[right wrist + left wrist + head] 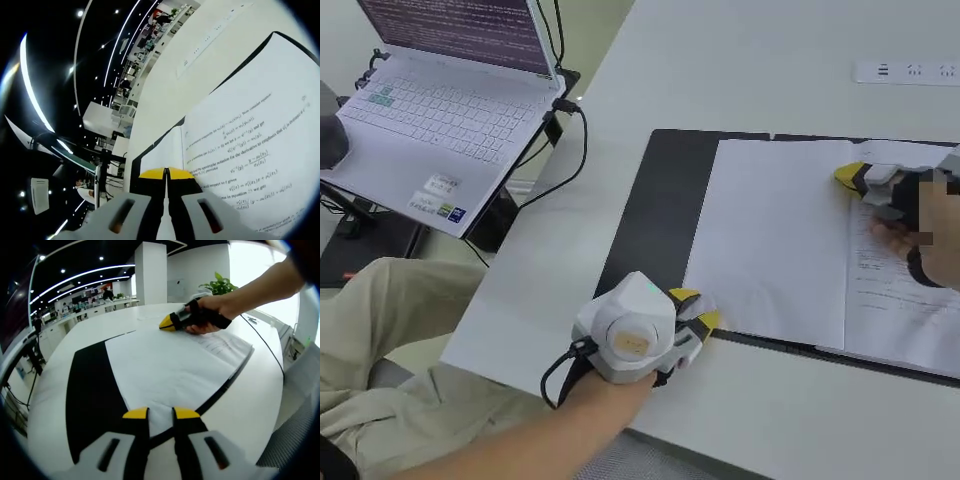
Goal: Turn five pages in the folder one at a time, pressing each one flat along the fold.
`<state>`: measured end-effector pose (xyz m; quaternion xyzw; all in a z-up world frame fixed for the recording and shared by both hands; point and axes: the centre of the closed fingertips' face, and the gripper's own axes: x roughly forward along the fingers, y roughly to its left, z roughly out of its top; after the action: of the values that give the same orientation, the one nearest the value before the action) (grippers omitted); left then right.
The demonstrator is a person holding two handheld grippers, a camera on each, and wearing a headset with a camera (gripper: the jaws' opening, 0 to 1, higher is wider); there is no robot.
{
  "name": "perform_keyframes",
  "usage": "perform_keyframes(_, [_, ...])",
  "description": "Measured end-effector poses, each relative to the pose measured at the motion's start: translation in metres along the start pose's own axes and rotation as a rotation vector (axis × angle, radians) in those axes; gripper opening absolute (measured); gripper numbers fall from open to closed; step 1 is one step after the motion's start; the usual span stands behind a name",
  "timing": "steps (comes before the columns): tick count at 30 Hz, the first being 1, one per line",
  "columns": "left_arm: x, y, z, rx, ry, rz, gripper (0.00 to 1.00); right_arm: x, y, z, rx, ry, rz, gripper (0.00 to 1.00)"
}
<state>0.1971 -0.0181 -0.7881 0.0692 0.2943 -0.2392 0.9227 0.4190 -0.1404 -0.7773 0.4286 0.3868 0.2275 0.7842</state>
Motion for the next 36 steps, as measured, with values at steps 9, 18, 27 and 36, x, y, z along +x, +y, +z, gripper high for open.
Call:
perform_keyframes(9, [0.000, 0.000, 0.000, -0.002, -0.007, 0.000, 0.16, 0.012, -0.003, 0.021, 0.047, -0.061, -0.024, 0.00])
perform_keyframes(18, [0.000, 0.000, 0.001, -0.002, -0.011, 0.000, 0.16, 0.020, -0.003, 0.035, 0.084, -0.114, -0.038, 0.00])
perform_keyframes(27, [0.000, 0.002, 0.001, -0.005, -0.009, 0.000, 0.16, 0.023, -0.002, 0.038, 0.122, -0.135, -0.043, 0.00])
perform_keyframes(36, [-0.001, 0.002, 0.000, -0.004, -0.007, 0.000, 0.16, 0.018, -0.001, 0.030, 0.161, -0.101, -0.021, 0.00])
